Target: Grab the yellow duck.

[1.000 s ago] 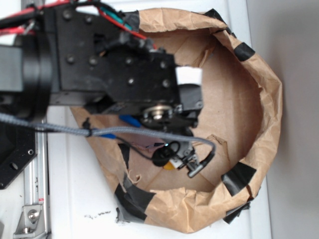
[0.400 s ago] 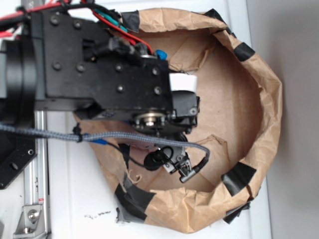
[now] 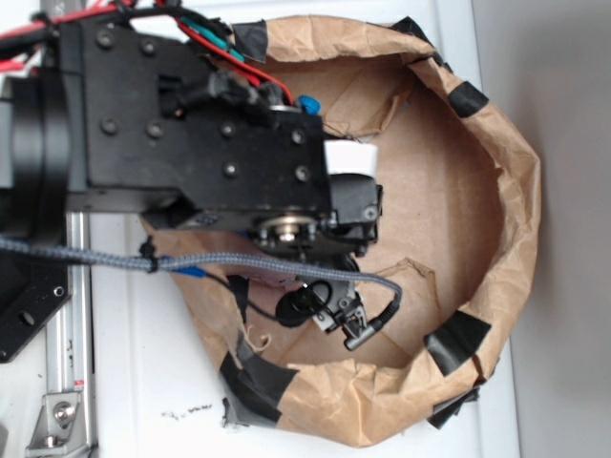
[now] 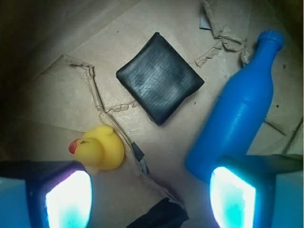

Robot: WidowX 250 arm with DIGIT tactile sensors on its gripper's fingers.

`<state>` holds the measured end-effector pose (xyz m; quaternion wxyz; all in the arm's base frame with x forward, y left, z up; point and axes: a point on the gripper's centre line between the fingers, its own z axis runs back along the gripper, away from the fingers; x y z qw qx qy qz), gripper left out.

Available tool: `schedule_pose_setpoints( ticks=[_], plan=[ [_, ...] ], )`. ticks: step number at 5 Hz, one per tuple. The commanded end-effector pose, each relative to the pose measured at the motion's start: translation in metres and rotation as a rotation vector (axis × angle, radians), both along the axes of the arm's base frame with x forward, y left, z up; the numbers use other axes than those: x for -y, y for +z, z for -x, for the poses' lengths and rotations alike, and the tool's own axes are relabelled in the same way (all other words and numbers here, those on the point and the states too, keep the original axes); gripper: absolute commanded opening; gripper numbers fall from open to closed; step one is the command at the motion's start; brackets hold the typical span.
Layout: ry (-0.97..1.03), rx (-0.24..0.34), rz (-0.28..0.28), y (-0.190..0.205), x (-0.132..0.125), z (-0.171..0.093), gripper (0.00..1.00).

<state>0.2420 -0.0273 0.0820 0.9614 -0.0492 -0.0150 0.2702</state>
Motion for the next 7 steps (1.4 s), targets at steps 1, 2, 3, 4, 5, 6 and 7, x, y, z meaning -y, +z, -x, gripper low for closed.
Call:
schedule_pose_setpoints(
  ticks=[1,2,3,4,5,6,7],
  plan=[
    [-0.033,0.087,0.021,0.007,0.010,-0.003,1.00],
    [-0.042,0.087,0.009,0.008,0.015,-0.007,1.00],
    [-0.040,0.056,-0.006,-0.002,0.018,-0.004,1.00],
    [0.018,0.061,-0.042,-0.002,0.011,-0.002,1.00],
    [0.051,0.064,-0.055,-0.008,-0.001,-0.004,1.00],
    [0.047,0.070,-0.024,-0.007,-0.003,-0.005,1.00],
    [0.039,0.053,-0.066,-0.017,-0.001,-0.007,1.00]
  ],
)
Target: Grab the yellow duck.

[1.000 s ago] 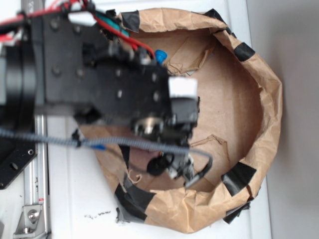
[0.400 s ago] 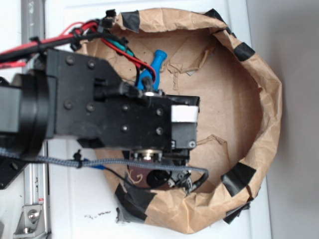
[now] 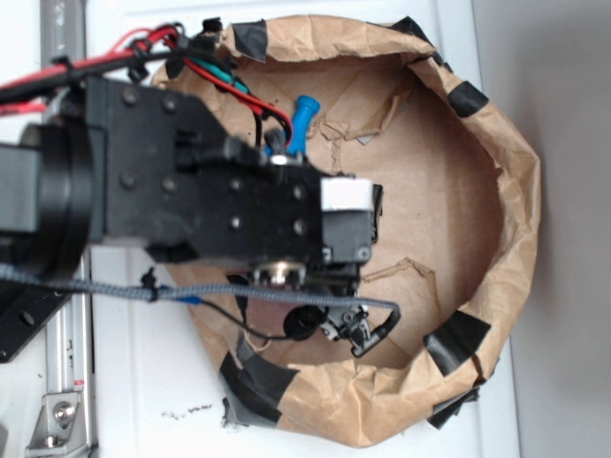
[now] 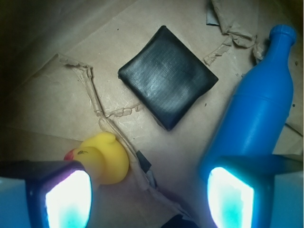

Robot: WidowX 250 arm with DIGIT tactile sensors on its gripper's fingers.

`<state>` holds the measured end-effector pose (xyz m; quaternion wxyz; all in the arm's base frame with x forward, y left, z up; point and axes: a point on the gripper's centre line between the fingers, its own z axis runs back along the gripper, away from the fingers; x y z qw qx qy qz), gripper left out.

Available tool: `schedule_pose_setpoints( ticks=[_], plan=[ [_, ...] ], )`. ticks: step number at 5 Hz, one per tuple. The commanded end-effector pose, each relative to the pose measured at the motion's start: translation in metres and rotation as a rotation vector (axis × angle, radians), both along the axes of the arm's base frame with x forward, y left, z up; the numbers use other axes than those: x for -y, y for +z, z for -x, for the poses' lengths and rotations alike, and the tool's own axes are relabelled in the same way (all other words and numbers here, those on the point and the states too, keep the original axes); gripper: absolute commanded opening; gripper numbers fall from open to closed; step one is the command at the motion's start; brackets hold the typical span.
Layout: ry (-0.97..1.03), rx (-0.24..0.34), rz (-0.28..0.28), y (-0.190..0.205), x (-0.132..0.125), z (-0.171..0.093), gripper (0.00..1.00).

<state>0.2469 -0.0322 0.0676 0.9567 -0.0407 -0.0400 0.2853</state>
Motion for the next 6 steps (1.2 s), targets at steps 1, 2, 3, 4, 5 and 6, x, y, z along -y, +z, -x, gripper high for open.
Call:
schedule_pose_setpoints(
  ticks=[1,2,3,4,5,6],
  plan=[
    [0.000,0.005,-0.036,-0.008,-0.002,-0.004,1.00],
    [-0.030,0.005,-0.008,-0.013,0.006,-0.006,1.00],
    [-0.039,-0.002,-0.021,-0.016,0.009,-0.004,1.00],
    [-0.033,-0.026,-0.040,-0.023,0.006,-0.003,1.00],
    [-0.055,-0.116,-0.079,-0.044,0.008,0.006,1.00],
    [-0.061,-0.136,-0.151,-0.066,0.009,0.002,1.00]
  ],
)
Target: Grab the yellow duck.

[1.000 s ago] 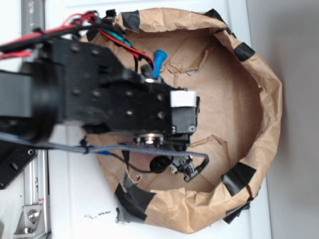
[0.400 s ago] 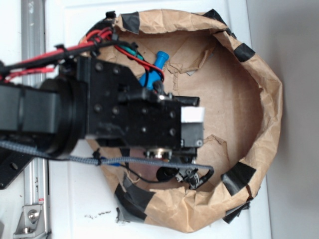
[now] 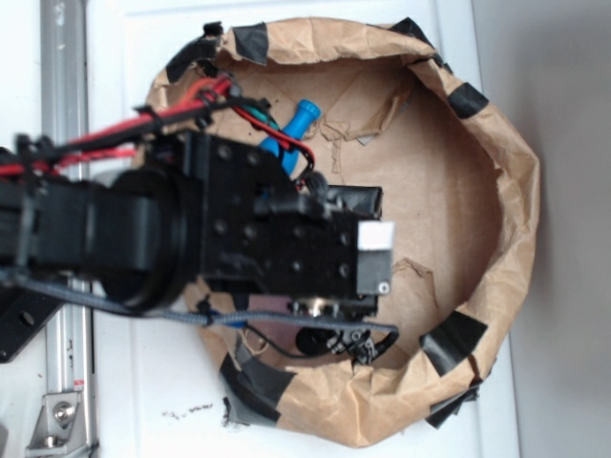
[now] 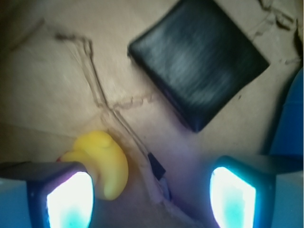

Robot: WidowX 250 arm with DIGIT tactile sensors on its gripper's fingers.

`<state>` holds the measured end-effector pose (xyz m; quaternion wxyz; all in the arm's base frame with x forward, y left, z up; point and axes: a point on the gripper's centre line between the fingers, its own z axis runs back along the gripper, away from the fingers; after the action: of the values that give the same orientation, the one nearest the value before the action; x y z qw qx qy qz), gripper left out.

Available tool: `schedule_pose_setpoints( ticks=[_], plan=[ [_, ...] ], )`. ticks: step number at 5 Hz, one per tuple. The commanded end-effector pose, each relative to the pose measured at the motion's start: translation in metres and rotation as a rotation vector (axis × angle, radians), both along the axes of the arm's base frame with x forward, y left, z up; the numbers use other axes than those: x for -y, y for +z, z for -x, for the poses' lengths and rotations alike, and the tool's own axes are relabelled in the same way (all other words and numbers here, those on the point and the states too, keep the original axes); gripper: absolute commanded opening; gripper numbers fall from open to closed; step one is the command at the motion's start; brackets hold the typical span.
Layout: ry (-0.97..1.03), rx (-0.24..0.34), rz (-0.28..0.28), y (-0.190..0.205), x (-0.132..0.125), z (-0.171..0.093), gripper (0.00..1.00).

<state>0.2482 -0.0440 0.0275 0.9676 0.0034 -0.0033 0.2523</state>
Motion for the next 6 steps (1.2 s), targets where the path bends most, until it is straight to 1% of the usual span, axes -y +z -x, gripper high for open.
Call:
schedule_pose_setpoints(
  ticks=[1,2,3,5,6],
  plan=[
    [-0.003,-0.019,-0.093,-0.029,-0.002,-0.009,1.00],
    [-0.029,-0.012,-0.106,-0.034,0.002,-0.011,1.00],
    [-0.053,0.004,-0.098,-0.032,0.003,-0.008,1.00],
    [0.006,0.152,-0.012,0.019,-0.030,-0.006,1.00],
    [0.048,0.165,0.024,0.025,-0.042,-0.010,1.00]
  ],
)
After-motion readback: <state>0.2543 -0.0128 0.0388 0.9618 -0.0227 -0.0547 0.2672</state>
